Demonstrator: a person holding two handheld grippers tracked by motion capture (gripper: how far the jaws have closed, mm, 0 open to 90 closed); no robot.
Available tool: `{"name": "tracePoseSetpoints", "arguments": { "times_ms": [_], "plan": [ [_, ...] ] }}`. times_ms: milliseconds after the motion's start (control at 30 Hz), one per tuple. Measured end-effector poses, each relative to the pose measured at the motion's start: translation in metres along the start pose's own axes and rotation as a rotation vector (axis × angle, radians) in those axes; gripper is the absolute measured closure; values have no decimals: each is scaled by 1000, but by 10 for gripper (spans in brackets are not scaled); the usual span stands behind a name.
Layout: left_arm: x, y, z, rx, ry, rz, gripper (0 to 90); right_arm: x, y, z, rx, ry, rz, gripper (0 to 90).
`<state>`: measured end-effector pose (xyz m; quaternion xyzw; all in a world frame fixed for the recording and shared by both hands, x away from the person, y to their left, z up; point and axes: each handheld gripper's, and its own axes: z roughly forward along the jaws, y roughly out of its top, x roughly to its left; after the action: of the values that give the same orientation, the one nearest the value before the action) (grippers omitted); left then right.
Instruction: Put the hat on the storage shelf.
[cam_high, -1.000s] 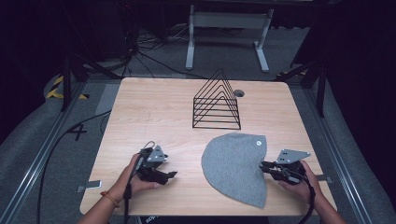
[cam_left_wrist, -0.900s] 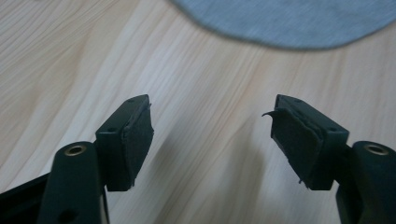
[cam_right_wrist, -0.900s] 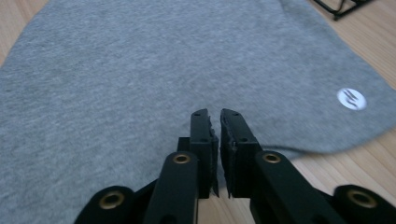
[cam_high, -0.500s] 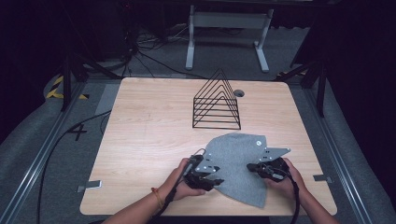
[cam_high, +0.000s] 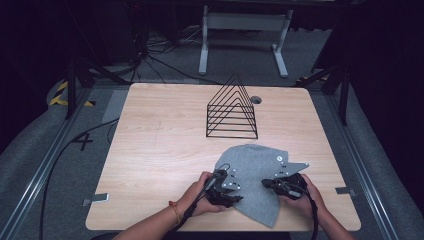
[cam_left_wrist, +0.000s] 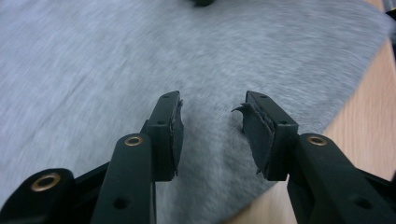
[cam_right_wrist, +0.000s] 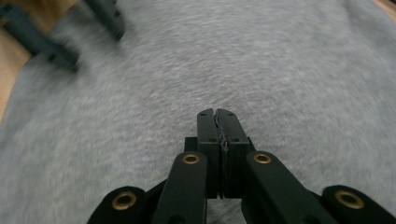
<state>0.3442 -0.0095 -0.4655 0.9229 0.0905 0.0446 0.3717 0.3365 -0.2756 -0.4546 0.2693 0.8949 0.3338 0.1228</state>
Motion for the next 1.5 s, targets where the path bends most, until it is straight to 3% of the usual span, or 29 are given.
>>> {"name": "tracePoseSetpoints", "arguments": {
  "times_ms": [167,300,533,600,633,667,733,767,800,833,900,967,1033,1167,1233,1333,1433,1500],
  "plan": [
    [15,-14,-15,20,33,-30,569,15,8,5,20,31,-22,892],
    [27,-25,-25,25,62,-79,554,26,15,11,28,69,-29,891],
    [50,-39,-39,32,120,-109,540,46,33,24,45,131,-64,848],
    [54,-41,-41,37,136,-107,527,47,37,25,51,120,-83,832],
    [57,-43,-43,32,144,-106,527,44,40,24,35,110,-88,824],
    [63,-47,-46,29,144,-111,522,32,43,18,-3,69,-73,779],
    [71,-51,-49,26,146,-131,513,19,45,13,-28,29,-75,761],
    [74,-53,-50,26,160,-145,503,7,45,10,-31,-29,-83,761],
    [74,-53,-50,26,160,-145,492,7,45,10,-31,-29,-83,761],
    [79,-56,-53,23,176,-166,484,-16,42,8,-30,-89,-50,753],
    [82,-60,-56,20,190,-167,486,-29,39,9,-21,-112,-34,756],
    [85,-62,-57,13,206,-189,481,-41,33,13,1,-106,-15,764],
    [87,-64,-59,18,216,-202,474,-43,29,18,21,-72,-6,771],
    [90,-65,-62,33,248,-238,439,-39,26,20,23,-49,-21,783],
    [92,-68,-64,31,255,-270,403,-34,25,19,26,-39,-18,787],
    [93,-72,-68,41,255,-286,387,-24,22,16,32,-15,-17,786],
    [94,-74,-70,40,244,-312,363,-18,23,13,58,-12,-29,744],
    [94,-75,-70,41,240,-325,351,-21,29,12,33,-28,-8,694]
  ]
}}
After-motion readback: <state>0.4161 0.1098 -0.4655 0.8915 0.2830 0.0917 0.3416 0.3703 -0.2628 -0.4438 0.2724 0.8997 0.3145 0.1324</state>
